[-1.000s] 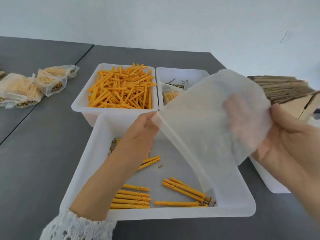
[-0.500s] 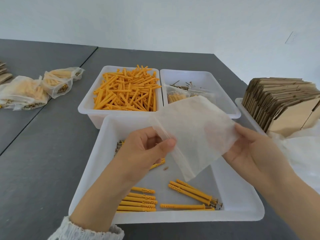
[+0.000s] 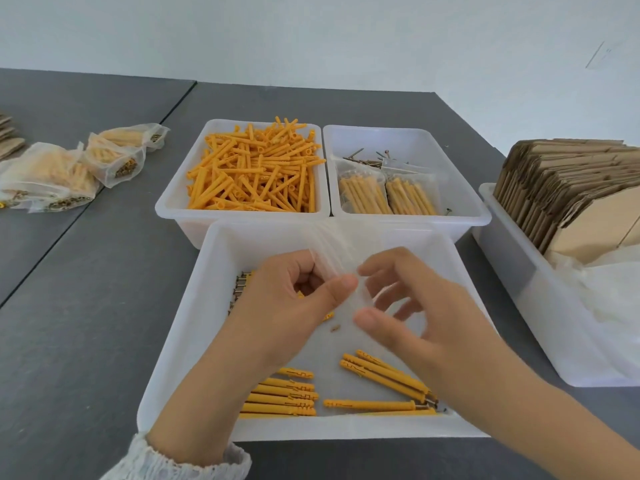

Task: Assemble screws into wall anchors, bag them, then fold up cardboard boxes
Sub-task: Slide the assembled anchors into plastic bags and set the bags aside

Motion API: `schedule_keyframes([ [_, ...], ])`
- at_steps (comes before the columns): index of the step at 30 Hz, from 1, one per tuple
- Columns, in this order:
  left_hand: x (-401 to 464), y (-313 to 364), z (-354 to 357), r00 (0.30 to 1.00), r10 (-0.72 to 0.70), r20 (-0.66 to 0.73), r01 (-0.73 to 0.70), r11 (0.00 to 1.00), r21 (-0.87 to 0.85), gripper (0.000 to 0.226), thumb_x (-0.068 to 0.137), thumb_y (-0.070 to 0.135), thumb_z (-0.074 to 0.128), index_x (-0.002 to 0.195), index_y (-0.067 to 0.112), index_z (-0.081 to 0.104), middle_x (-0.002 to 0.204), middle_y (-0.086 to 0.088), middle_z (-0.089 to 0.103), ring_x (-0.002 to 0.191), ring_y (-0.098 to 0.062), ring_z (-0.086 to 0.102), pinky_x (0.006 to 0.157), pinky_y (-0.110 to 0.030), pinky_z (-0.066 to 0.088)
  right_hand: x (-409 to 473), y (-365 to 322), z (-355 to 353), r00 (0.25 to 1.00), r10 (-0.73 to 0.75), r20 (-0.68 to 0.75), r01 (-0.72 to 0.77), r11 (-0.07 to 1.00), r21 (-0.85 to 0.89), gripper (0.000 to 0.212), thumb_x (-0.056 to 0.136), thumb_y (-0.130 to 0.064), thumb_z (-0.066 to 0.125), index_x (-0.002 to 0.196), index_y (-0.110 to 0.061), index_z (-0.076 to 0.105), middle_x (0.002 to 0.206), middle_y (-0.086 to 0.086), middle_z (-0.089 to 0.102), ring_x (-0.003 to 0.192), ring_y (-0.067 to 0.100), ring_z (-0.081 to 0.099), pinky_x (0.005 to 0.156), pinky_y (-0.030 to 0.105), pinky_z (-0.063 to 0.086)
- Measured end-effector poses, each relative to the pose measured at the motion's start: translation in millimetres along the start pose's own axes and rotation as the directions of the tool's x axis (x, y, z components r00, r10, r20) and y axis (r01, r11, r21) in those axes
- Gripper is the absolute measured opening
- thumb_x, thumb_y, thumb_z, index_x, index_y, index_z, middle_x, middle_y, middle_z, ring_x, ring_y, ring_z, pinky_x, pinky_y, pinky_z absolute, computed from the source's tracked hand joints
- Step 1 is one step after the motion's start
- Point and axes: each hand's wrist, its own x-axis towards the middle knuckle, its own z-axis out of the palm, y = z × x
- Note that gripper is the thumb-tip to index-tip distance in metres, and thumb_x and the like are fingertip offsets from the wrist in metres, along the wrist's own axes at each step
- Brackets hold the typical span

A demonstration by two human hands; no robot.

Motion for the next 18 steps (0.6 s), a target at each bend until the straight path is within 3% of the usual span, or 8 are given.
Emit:
schedule_keyframes([
  [3, 0, 2, 0, 0.999, 0.039, 0.034, -0.038, 0.999, -0.038, 0.042, 0.078, 0.044, 0.074, 0.079, 0.002, 0.071, 0.079, -0.021, 0.069, 0.083, -0.047, 0.061, 0.078, -0.061, 0.05, 5, -6, 13, 0.997, 0.023, 0.078, -0.033, 0.991, 0.132, 0.019, 0.089, -0.051, 0.058, 0.1, -0.038, 0.053, 0.091, -0.007, 0.068, 0.084, 0.013, 0.067, 0.074, 0.035, 0.057],
  [5, 1, 2, -2, 0.996, 0.083, 0.025, -0.082, 0.995, -0.063, 0.039, 0.077, 0.046, 0.074, 0.071, 0.008, 0.071, 0.072, -0.012, 0.071, 0.075, -0.039, 0.064, 0.071, -0.049, 0.054, 7, -12, 15, 0.995, 0.034, 0.099, -0.059, 0.961, 0.27, 0.009, 0.097, -0.037, 0.056, 0.096, -0.028, 0.056, 0.084, -0.001, 0.072, 0.078, 0.017, 0.071, 0.074, 0.045, 0.059],
  [8, 1, 6, -3, 0.992, 0.126, 0.009, -0.125, 0.986, -0.107, 0.027, 0.079, 0.037, 0.075, 0.066, 0.014, 0.069, 0.057, 0.011, 0.064, 0.052, -0.002, 0.055, 0.054, -0.011, 0.042, 10, -20, 14, 0.988, 0.049, 0.145, -0.109, 0.892, 0.439, 0.025, 0.1, -0.035, 0.048, 0.095, -0.015, 0.063, 0.08, 0.005, 0.074, 0.073, 0.02, 0.074, 0.071, 0.043, 0.061],
  [11, 0, 8, -2, 0.995, 0.094, 0.022, -0.09, 0.988, -0.124, 0.032, 0.074, 0.035, 0.065, 0.071, 0.003, 0.067, 0.051, 0.013, 0.057, 0.049, 0.002, 0.05, 0.05, -0.008, 0.037, 11, -19, 13, 0.968, 0.129, 0.213, -0.221, 0.844, 0.489, 0.038, 0.101, -0.037, 0.042, 0.097, -0.006, 0.064, 0.076, 0.012, 0.073, 0.067, 0.027, 0.074, 0.061, 0.041, 0.062],
  [13, 0, 6, -4, 0.997, 0.073, 0.038, -0.069, 0.993, -0.098, 0.047, 0.074, 0.04, 0.072, 0.075, -0.006, 0.067, 0.055, -0.007, 0.059, 0.053, -0.007, 0.048, 0.051, -0.016, 0.037, 13, -13, 12, 0.948, 0.206, 0.242, -0.3, 0.83, 0.469, 0.042, 0.106, -0.031, 0.036, 0.096, 0.003, 0.059, 0.073, 0.014, 0.072, 0.064, 0.029, 0.073, 0.058, 0.041, 0.062],
  [15, -2, 4, -4, 0.997, 0.03, 0.066, -0.025, 0.997, -0.067, 0.054, 0.075, 0.043, 0.081, 0.076, -0.009, 0.064, 0.067, -0.029, 0.057, 0.058, -0.021, 0.047, 0.054, -0.027, 0.037, 16, -3, 9, 0.944, 0.285, 0.166, -0.328, 0.866, 0.378, 0.04, 0.106, -0.025, 0.036, 0.087, 0.004, 0.056, 0.073, 0.012, 0.072, 0.062, 0.026, 0.073, 0.058, 0.041, 0.062],
  [18, -3, 0, -2, 0.997, -0.027, 0.074, 0.025, 1.0, 0.018, 0.039, 0.073, 0.035, 0.07, 0.063, -0.001, 0.056, 0.056, -0.021, 0.043, 0.051, -0.016, 0.037, 0.05, -0.025, 0.03, 21, 9, 3, 0.958, 0.285, 0.031, -0.286, 0.957, 0.054, 0.011, 0.097, -0.029, 0.056, 0.09, -0.023, 0.061, 0.079, -0.003, 0.071, 0.061, 0.01, 0.069, 0.057, 0.027, 0.058],
])
